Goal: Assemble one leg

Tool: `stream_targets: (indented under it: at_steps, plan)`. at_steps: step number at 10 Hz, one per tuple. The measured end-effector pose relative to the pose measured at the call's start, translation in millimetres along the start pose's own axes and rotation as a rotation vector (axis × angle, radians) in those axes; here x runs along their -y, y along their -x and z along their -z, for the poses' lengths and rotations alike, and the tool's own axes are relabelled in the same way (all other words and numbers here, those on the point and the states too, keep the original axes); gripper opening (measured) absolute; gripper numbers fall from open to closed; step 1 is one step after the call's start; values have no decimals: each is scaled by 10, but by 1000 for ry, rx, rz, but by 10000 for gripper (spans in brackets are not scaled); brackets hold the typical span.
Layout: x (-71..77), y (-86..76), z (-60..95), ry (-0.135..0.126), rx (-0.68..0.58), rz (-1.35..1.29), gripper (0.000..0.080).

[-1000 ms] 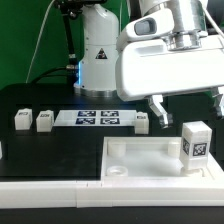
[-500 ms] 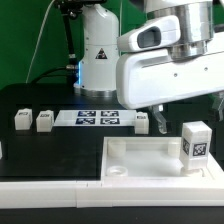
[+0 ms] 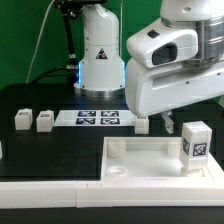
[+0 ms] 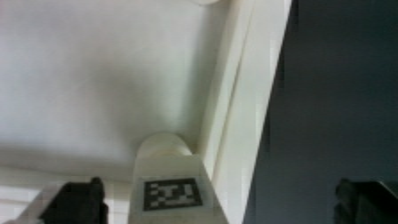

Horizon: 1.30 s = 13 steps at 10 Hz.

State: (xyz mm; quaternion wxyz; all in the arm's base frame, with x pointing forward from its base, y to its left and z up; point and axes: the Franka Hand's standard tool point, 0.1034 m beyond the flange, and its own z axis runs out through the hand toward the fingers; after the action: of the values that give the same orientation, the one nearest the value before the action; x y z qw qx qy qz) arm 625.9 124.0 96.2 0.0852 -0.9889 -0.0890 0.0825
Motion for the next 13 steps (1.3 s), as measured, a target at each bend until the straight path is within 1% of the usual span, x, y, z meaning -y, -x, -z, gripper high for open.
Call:
stream_targets:
  at_steps: [1, 2, 3, 7, 8, 10, 11, 13]
  plan:
    - [-39, -47, 9, 24, -27, -19, 649]
    - [-77, -67, 11, 52, -34, 16, 649]
    - [-126, -66, 14, 49, -35, 30, 649]
    - [-125, -66, 13, 48, -35, 27, 649]
    - [-111, -81, -8, 59, -33, -2, 649]
    - [-48, -213, -1, 78, -44, 9, 649]
    - [-51, -228, 6, 78, -47, 24, 649]
    - [-122, -221, -24, 79, -46, 68, 649]
